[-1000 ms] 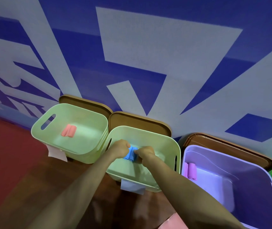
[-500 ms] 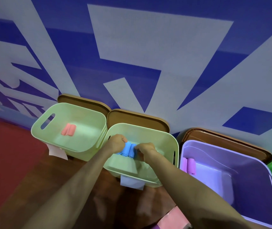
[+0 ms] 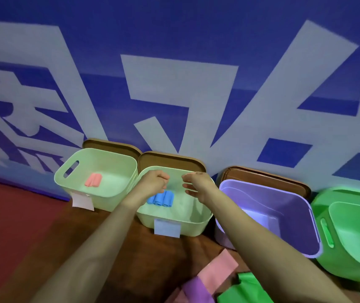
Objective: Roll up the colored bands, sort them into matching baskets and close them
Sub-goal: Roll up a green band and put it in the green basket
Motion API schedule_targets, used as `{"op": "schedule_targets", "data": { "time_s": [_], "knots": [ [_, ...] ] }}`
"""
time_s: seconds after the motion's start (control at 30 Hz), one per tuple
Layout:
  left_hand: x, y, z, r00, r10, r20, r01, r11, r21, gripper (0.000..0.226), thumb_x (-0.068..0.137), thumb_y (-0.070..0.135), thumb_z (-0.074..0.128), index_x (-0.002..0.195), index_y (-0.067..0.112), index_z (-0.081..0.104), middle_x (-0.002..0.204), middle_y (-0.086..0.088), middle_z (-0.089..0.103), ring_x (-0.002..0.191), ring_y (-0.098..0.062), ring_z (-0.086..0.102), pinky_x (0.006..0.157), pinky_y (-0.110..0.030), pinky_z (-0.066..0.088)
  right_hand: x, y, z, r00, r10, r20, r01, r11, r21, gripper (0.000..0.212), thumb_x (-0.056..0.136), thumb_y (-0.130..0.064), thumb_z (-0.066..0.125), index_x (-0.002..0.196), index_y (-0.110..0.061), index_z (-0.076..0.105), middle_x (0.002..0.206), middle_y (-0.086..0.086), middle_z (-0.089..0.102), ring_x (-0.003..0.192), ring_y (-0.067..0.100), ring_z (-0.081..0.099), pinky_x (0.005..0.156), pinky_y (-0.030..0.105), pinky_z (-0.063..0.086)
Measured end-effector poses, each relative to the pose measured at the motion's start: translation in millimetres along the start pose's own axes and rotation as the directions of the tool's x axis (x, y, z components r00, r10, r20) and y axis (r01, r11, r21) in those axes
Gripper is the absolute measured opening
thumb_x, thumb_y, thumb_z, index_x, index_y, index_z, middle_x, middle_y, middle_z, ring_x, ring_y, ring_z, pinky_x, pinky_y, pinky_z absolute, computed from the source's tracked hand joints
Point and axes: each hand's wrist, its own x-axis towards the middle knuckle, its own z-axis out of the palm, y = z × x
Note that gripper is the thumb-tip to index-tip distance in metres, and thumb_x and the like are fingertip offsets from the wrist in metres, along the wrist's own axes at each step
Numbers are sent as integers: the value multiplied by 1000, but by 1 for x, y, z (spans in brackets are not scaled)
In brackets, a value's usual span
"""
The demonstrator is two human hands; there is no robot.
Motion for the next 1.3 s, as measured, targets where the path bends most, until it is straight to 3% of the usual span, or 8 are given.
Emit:
{"op": "schedule_targets", "data": {
  "time_s": [0.23,0.4,0.63,0.73,0.87,1.07,1.2,1.3],
  "knots": [
    [-107,30,17,993,120,-11,-116,920,-373,20,94,2,50,112,3,60,100,-7,65,85,-14,64,71,-20,56,-119,-7,-57,932,-361,38,360,933,15,11,91,-7,59,82,-14,59,79,1,60,70,13,59,65,20,49],
    [-163,10,88,993,114,19,-92,880,-466,12,94,2,52,99,6,61,88,-4,65,76,-13,62,66,-18,54,-164,47,-110,898,-440,8,440,897,-45,10,91,-6,60,83,-12,59,77,2,61,67,11,59,64,21,48],
    [-175,-72,209,968,242,70,-237,969,-74,18,85,-3,62,87,15,65,86,0,63,76,-4,61,70,-13,47,-151,172,-182,857,-494,-149,432,845,-315,16,87,-6,65,79,-19,60,72,-4,60,58,0,54,57,14,43],
    [-169,-108,241,949,315,20,-312,929,199,35,80,7,70,114,8,64,113,-5,59,107,-17,57,97,-26,42,-131,222,-205,826,-549,-129,359,688,-630,25,84,-14,69,108,-16,64,102,4,64,93,17,58,84,24,43],
    [-164,-137,271,945,322,57,-324,898,298,58,83,21,70,136,14,47,131,-8,53,124,-25,47,106,-31,33,-120,265,-219,776,-628,-65,310,468,-828,54,83,-24,70,132,-10,53,133,13,52,128,31,40,110,32,24],
    [-157,-151,288,908,418,-25,-372,833,408,40,88,35,63,124,18,61,124,-4,62,120,-25,50,100,-30,35,-111,303,-215,667,-741,77,398,267,-877,22,84,-20,64,101,-5,67,113,13,60,122,33,46,105,33,31],
    [-177,-159,281,846,532,41,-525,818,234,18,87,24,65,101,13,69,106,-3,69,105,-22,60,91,-32,43,-141,312,-210,673,-733,96,462,315,-829,5,88,-9,58,91,-13,56,97,6,60,95,24,53,82,31,37],
    [-197,-150,276,796,605,31,-604,789,109,8,91,15,59,96,13,65,94,0,66,89,-14,59,86,-29,43,-167,304,-210,743,-668,30,553,588,-590,20,87,-4,58,79,-21,50,77,-4,56,72,14,52,66,24,41]
  ]
}}
